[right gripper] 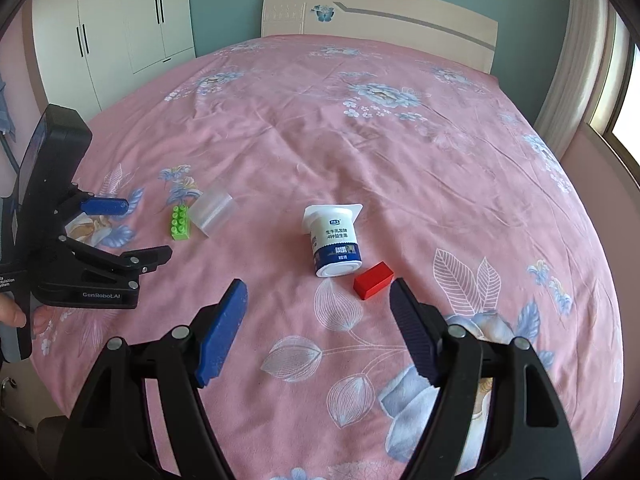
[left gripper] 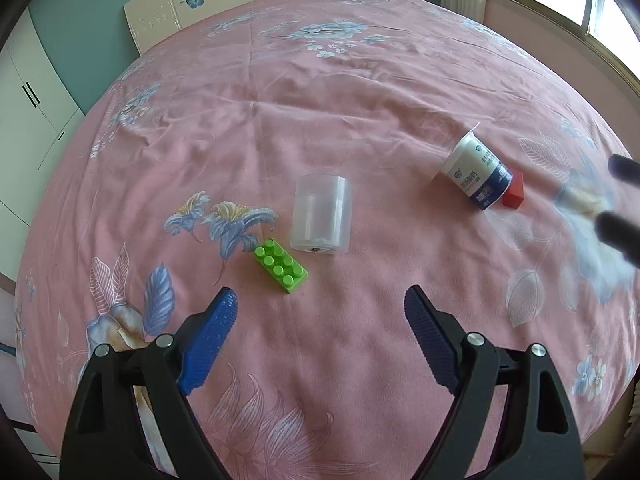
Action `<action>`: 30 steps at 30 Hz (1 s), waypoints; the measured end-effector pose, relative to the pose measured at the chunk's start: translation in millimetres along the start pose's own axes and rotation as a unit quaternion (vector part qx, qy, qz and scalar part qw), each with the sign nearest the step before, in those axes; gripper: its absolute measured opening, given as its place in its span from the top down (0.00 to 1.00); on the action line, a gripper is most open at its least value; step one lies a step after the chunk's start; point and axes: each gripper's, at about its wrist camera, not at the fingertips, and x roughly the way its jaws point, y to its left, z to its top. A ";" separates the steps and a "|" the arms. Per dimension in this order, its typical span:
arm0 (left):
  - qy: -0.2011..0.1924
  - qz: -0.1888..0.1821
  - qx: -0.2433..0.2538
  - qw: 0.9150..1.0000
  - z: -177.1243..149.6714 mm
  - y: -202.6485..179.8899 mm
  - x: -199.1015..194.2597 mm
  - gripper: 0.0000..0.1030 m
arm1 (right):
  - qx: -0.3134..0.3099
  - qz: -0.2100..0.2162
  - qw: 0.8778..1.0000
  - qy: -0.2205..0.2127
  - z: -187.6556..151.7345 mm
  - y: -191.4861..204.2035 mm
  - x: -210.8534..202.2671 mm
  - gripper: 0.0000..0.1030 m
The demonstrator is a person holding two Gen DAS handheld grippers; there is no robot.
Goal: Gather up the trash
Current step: 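Grasp the clear plastic cup with the left tool while the right tool grasps the white yogurt cup, then carry the clear cup with the left tool while the right tool carries the yogurt cup to the bin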
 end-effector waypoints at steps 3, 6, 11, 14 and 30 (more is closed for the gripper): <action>0.013 0.003 0.005 1.000 11.6 0.5 22.7 0.15 | -0.001 0.000 1.000 0.029 12.5 -5.1 36.0 0.29; 0.021 0.014 0.022 0.999 22.9 -2.0 43.0 0.15 | -0.008 0.000 0.999 0.052 22.5 -8.7 68.4 0.29; 0.035 0.019 0.026 0.999 39.1 -1.8 67.4 0.15 | -0.018 0.000 0.995 0.096 35.6 -13.3 118.9 0.29; 0.048 0.020 0.025 0.998 45.6 -1.2 81.4 0.15 | -0.012 0.014 0.993 0.115 39.8 -14.8 142.9 0.29; 0.051 -0.028 -0.001 0.998 49.4 -2.6 85.1 0.52 | 0.022 0.031 0.992 0.117 44.8 -20.7 149.5 0.54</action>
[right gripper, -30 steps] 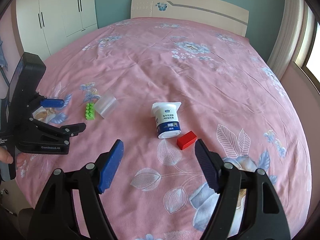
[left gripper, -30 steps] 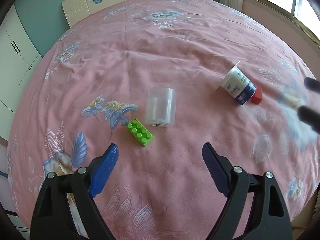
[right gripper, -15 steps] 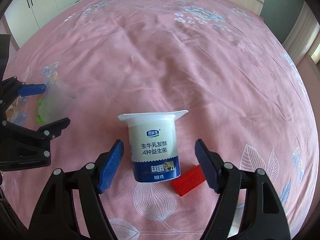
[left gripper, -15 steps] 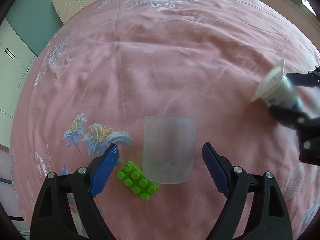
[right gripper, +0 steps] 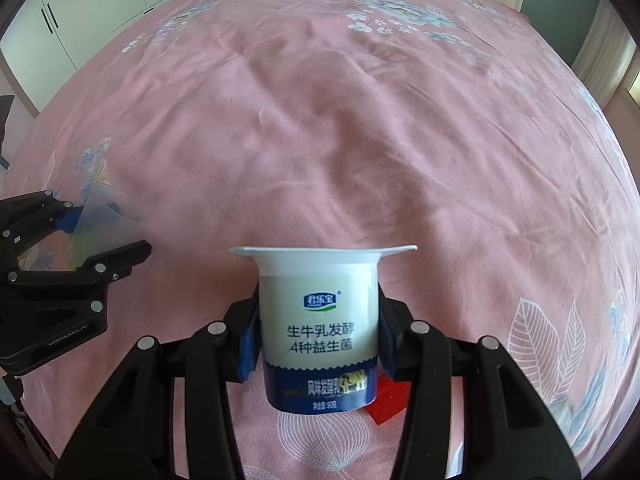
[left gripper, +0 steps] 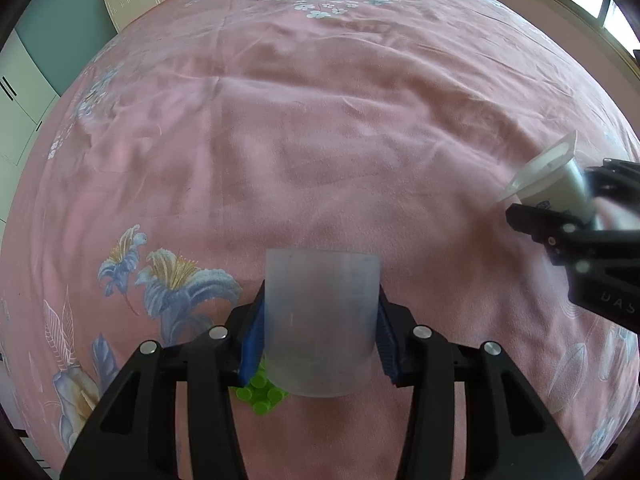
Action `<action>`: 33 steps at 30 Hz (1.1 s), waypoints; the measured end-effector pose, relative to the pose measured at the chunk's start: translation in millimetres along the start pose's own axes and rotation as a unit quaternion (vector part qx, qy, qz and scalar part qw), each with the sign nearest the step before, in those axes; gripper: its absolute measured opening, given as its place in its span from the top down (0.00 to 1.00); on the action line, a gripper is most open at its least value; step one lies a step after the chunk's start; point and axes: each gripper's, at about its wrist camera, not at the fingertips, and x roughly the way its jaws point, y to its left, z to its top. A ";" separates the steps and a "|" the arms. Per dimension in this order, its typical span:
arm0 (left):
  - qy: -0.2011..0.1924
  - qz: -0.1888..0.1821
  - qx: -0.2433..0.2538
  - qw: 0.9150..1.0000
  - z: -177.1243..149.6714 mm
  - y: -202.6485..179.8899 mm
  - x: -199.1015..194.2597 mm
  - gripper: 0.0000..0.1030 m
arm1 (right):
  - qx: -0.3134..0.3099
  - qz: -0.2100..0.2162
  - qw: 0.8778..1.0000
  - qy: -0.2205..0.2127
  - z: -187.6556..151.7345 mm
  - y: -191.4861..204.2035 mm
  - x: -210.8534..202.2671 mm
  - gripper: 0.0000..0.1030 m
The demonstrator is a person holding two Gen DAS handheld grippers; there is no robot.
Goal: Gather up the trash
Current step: 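Carry the clear cup with the left tool while the right tool carries the yogurt cup to the bin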
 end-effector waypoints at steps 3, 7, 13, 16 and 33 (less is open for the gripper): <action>-0.006 0.000 -0.003 1.000 -1.4 0.5 -14.4 0.52 | -0.002 -0.003 1.000 -0.011 -1.2 4.0 -18.7 0.54; -0.022 0.006 0.000 1.000 -6.0 -0.1 -44.5 0.52 | -0.007 -0.012 1.000 -0.024 -3.3 11.7 -49.7 0.54; -0.057 0.016 0.000 0.998 -15.5 2.7 -104.2 0.52 | -0.013 -0.025 0.998 -0.052 -9.3 30.1 -107.1 0.54; -0.075 0.022 -0.002 0.997 -23.6 4.7 -137.3 0.52 | -0.020 -0.031 0.997 -0.065 -15.7 42.1 -139.5 0.54; -0.186 0.048 -0.006 0.981 -99.9 3.2 -333.1 0.52 | -0.040 -0.059 0.985 -0.155 -86.8 95.3 -341.3 0.54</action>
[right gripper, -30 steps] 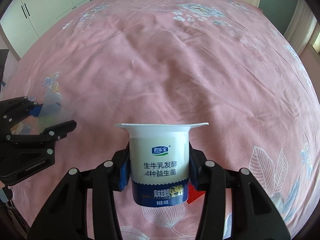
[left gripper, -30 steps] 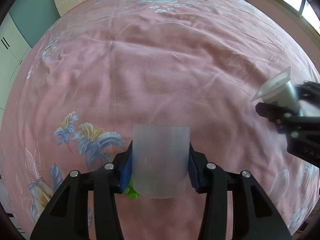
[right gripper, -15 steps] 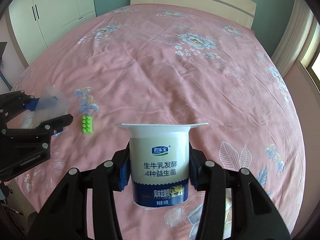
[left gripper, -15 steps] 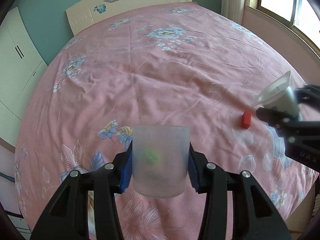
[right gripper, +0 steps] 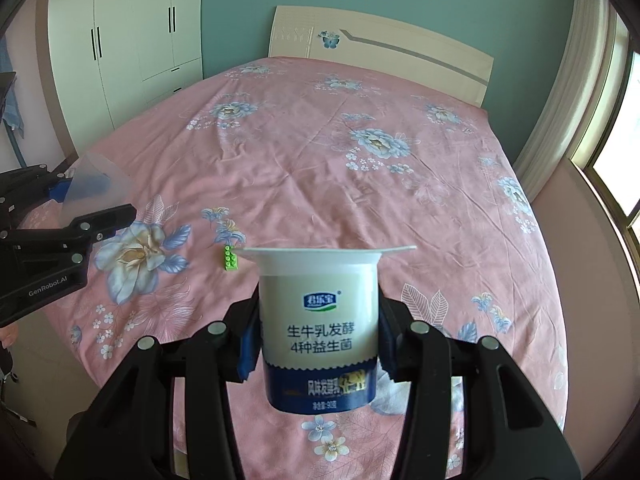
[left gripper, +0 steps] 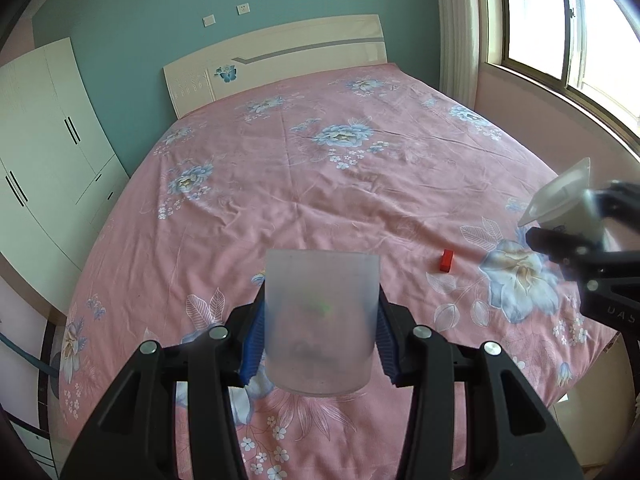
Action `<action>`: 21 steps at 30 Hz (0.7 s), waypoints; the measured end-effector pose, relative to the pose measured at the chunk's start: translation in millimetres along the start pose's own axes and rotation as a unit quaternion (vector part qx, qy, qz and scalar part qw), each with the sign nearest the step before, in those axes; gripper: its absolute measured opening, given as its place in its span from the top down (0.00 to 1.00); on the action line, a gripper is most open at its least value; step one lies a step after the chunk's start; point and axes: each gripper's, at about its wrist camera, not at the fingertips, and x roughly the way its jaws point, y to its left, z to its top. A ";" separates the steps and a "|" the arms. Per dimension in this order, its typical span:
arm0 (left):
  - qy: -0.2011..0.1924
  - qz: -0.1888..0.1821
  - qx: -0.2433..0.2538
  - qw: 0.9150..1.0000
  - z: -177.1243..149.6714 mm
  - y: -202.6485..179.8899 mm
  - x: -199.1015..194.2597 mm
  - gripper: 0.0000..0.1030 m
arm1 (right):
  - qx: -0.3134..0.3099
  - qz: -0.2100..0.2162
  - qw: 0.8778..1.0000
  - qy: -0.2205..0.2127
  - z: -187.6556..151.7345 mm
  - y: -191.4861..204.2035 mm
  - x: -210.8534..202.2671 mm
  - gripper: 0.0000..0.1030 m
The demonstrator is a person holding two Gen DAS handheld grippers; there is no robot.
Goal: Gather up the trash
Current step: 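Carry the clear cup with the left tool while the right tool carries the yogurt cup to the bin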
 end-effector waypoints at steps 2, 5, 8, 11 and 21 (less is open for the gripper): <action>-0.011 0.003 0.003 1.000 -4.3 -0.2 -23.6 0.52 | -0.001 -0.006 1.000 -0.010 -5.3 3.5 -26.8 0.54; -0.030 0.009 0.007 0.999 -11.8 0.2 -60.6 0.52 | -0.004 -0.013 1.000 -0.024 -11.9 9.2 -64.1 0.54; -0.051 0.016 0.008 0.999 -21.2 0.1 -94.8 0.52 | -0.006 -0.019 0.999 -0.039 -19.3 15.0 -100.3 0.54; -0.064 0.016 0.007 0.998 -31.0 -0.4 -124.8 0.52 | -0.009 -0.023 0.998 -0.051 -27.6 21.8 -133.3 0.54; -0.085 0.020 0.022 0.996 -73.0 -6.6 -180.2 0.52 | -0.025 -0.013 0.996 -0.081 -72.1 44.3 -205.9 0.54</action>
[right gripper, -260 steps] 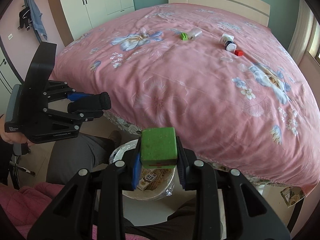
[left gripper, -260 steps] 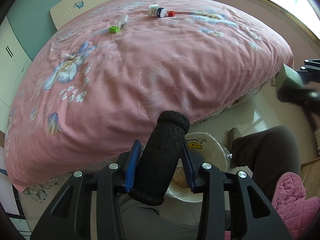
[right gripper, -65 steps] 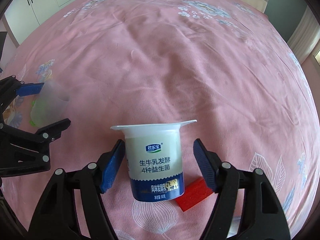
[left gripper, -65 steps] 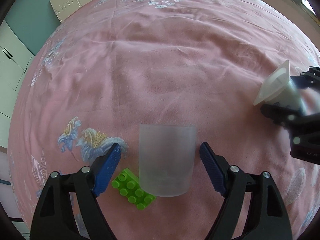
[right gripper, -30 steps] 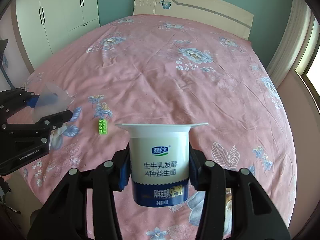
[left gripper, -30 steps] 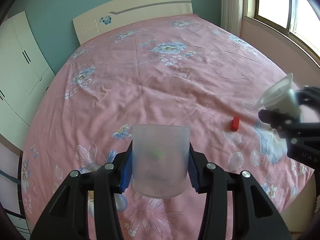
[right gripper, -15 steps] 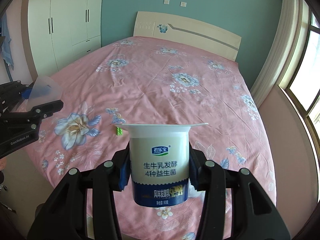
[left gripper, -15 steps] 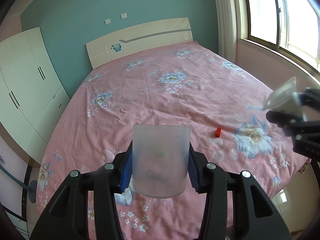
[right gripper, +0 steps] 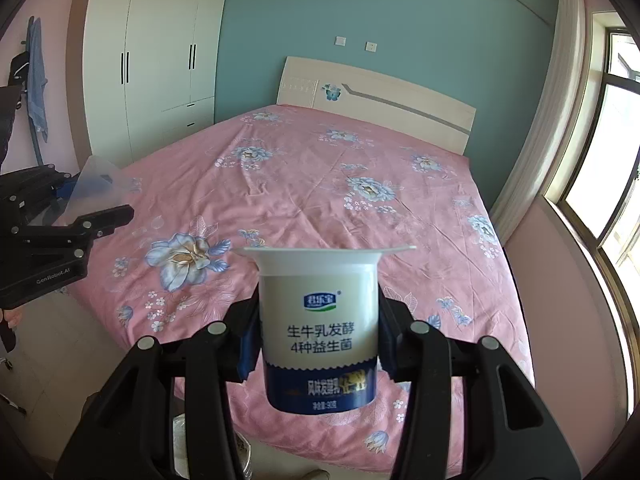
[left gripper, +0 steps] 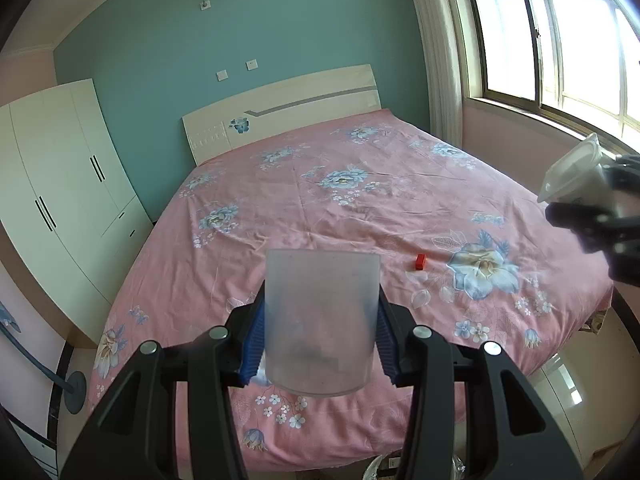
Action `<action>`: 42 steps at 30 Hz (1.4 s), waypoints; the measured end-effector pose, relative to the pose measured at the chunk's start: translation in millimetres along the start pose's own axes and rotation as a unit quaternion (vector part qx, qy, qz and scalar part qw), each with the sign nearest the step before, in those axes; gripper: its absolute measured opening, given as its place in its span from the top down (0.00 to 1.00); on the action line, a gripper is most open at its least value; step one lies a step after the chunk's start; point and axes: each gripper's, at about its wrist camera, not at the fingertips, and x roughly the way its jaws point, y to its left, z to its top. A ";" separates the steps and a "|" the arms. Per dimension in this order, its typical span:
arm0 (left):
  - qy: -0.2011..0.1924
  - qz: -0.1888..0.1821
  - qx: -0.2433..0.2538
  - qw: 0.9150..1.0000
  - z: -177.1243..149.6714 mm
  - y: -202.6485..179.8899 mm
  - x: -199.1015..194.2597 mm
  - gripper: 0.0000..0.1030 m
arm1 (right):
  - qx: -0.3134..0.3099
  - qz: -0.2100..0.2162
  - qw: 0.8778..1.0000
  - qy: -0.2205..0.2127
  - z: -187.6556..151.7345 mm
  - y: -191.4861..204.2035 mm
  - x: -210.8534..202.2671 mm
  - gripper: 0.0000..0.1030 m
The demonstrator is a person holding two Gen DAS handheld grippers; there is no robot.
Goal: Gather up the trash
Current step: 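Carry the clear cup with the left tool while the right tool carries the yogurt cup to the bin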
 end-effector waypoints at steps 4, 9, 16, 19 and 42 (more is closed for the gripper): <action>0.006 -0.008 0.003 1.000 -20.2 -2.1 -7.2 0.52 | 0.000 -0.001 1.000 0.004 -16.4 3.0 -8.5 0.54; 0.026 -0.012 0.016 0.999 -49.4 -7.5 -1.3 0.52 | 0.000 0.018 1.000 0.010 -37.2 6.6 -13.0 0.54; 0.056 -0.028 0.020 0.998 -89.1 -12.6 14.2 0.52 | -0.006 0.035 0.999 0.032 -69.4 12.8 -5.3 0.54; 0.073 -0.034 0.031 0.996 -106.8 -17.8 23.6 0.52 | -0.008 0.042 0.998 0.046 -85.8 15.0 3.8 0.54; 0.231 -0.083 0.051 0.968 -265.9 -55.6 107.8 0.52 | -0.021 0.139 0.974 0.175 -226.7 82.8 94.1 0.54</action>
